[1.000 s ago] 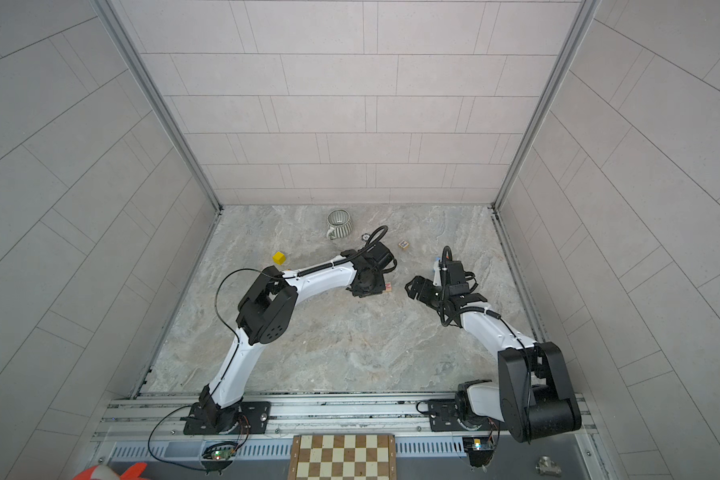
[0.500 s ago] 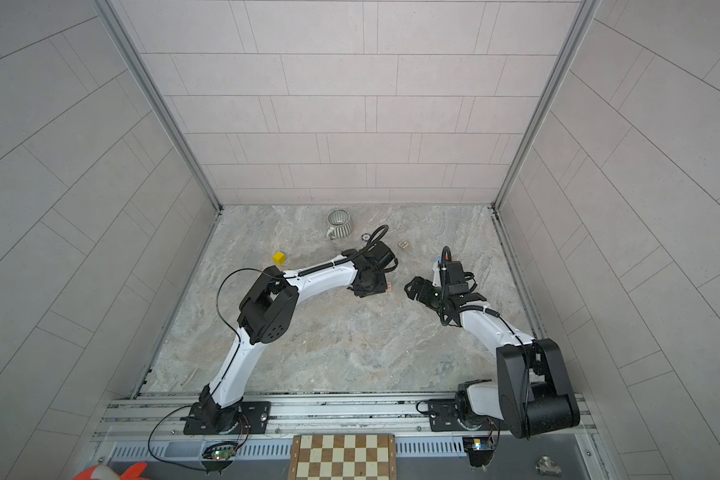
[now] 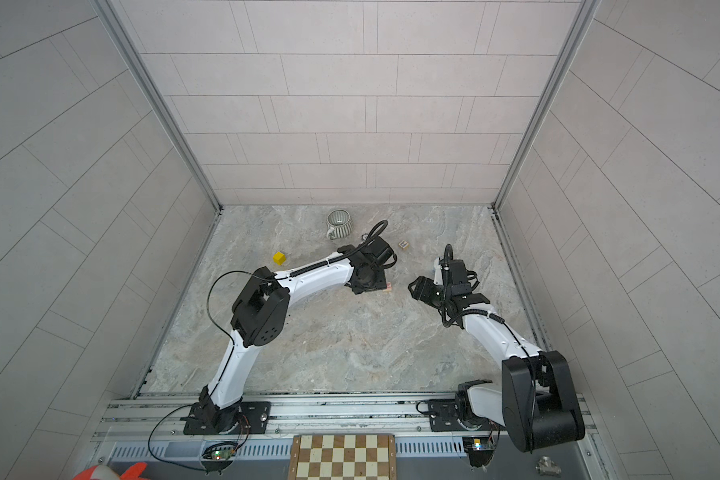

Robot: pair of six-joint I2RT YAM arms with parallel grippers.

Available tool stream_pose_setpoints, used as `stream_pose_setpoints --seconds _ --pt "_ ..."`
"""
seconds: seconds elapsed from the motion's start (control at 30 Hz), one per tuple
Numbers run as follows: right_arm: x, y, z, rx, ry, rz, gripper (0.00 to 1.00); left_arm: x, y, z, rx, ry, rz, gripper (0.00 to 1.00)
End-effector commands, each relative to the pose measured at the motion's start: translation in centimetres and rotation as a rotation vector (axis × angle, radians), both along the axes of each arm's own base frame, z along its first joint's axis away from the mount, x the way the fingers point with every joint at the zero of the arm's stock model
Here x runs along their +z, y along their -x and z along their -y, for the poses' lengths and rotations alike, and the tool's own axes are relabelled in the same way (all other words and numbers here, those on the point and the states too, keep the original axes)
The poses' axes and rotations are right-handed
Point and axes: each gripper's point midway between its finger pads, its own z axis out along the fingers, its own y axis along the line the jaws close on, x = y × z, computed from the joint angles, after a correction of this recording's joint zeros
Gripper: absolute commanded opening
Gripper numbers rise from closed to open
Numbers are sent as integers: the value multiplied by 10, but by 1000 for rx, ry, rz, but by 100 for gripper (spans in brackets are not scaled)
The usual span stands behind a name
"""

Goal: Build the wood block tower
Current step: 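Carry the pine cube with the left gripper beside the N cube, lower and open, then raise the left gripper away while the right gripper moves toward the cubes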

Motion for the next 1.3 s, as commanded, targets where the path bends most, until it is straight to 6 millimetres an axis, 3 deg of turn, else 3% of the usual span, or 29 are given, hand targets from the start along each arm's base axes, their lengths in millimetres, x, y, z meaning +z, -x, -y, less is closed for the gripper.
stream_pose_setpoints --seconds 0.0,0.07,0.13,0.2,0.27,0.4,0.77,1.27 --pt "8 -5 8 -9 53 -4 46 40 2 -22 -4 20 54 61" --pt "7 -7 7 -5 56 -15 36 42 3 -31 1 47 57 58" --pt "3 -11 6 1 51 -26 25 38 2 -40 12 78 51 48" --pt "-3 -14 3 9 44 -44 15 30 2 -50 24 91 33 23" --pt "-9 -17 2 11 40 -68 8 22 1 -59 27 82 26 12" --pt "-19 -24 -4 36 20 -101 0 12 -2 -62 6 62 34 0" --pt "-49 -42 -40 128 -16 -198 0 -26 -12 -50 -22 63 19 0" --pt "-81 -46 -58 172 -12 -265 0 -63 -18 -35 -45 95 -18 0"
